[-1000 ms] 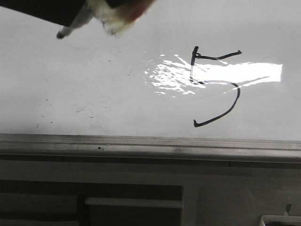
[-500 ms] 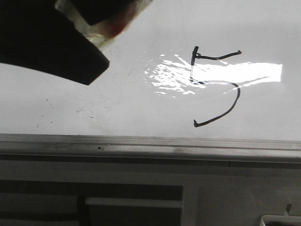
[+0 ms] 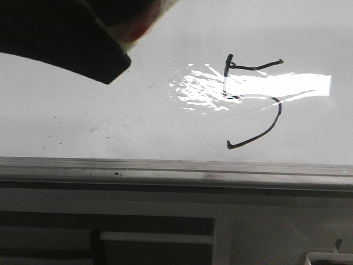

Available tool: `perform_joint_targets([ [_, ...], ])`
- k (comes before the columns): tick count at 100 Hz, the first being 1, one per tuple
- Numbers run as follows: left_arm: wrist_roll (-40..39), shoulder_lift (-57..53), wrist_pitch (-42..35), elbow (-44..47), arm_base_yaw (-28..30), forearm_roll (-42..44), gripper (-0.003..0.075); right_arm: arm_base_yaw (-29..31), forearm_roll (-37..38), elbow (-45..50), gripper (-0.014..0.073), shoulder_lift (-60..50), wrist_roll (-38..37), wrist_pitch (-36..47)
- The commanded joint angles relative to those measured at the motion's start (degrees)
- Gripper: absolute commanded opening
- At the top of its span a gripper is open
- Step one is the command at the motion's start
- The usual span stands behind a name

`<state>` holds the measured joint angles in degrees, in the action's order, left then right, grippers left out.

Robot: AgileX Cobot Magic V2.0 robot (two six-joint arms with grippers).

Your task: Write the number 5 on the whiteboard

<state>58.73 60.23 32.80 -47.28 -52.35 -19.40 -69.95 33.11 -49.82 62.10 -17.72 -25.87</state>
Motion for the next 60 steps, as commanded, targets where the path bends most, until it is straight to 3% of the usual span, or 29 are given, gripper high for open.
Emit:
perform_joint_targets([
  [1,-2.18,-0.66,-5.59,-1.93,-0.20,-1.90,-0.0020,-0.04,0.36,-1.58,-0.0071,-0.82,0.34,3.87],
  [17,-2.18,-0.66,-5.59,-1.93,-0.20,-2.26,-0.0020,-0.04,0.36,-1.58,-0.0025,-0.82,0.34,4.08],
  [24,-2.18,-0.66,-5.59,-1.93,-0.20,-2.26,-0.0020,-0.04,0.36,-1.58,0.0061,-0.82,0.34,4.11],
  [43,-2.33,-0.66,-5.59,-1.93,-0.20,-2.26,-0.0020,-0.04,0.36,-1.58,0.0403,-0.82,0.34,3.17],
  [50,-2.72,-0.66,-5.59,-1.93,-0.20,-2.26,-0.0020,-0.04,0.73,-1.58,0.0467,-1.15,0.34,1.61],
  [60,-4.61,-0.66,-5.49,-1.56,-0.08,-2.26,-0.0020,-0.04,1.34,-1.58,0.0482,-2.59,0.34,-0.81],
])
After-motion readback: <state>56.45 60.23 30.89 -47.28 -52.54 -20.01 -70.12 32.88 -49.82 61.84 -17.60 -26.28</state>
